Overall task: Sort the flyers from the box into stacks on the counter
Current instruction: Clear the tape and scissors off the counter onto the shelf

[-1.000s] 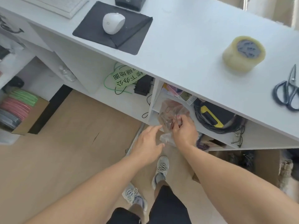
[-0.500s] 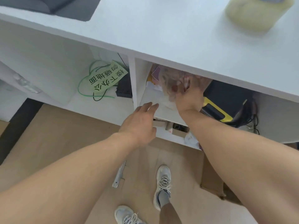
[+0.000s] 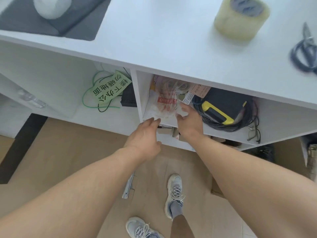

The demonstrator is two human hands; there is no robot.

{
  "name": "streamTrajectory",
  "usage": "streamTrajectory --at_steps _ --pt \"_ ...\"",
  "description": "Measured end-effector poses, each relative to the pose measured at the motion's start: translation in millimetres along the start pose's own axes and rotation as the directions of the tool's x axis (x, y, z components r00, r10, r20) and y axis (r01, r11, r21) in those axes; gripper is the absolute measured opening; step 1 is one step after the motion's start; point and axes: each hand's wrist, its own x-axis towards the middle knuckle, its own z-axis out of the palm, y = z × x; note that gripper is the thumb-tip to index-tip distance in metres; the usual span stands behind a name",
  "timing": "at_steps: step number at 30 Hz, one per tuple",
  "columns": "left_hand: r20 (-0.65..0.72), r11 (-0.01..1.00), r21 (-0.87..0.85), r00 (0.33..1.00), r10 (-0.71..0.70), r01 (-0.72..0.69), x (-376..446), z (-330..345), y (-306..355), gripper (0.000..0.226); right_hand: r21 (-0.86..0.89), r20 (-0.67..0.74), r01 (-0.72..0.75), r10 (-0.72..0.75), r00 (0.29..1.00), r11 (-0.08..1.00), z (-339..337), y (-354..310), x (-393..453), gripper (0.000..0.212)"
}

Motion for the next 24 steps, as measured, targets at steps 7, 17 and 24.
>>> streamTrajectory --at_steps 7,17,24 --pt "-0.327 0.973 -0.142 0.937 0.124 -0.179 -50.2 -38.5 54.5 0.060 0.161 -0.010 0.167 -0.168 0.986 0.973 -74.0 -64.3 -95.6 0.029" --pt "-0.472 0.970 -0.037 0.860 0.197 -0.242 -10.2 -122.7 118.8 0.059 0.396 -0.263 0.080 0.030 0.964 0.915 -201.5 -145.2 1.7 0.024" --pt "-0.413 0.976 0.025 0.887 0.208 -0.217 39.1 -136.2 162.2 0.062 0.395 -0.191 -0.202 0.295 0.936 0.896 -232.7 -146.7 80.1 0.070"
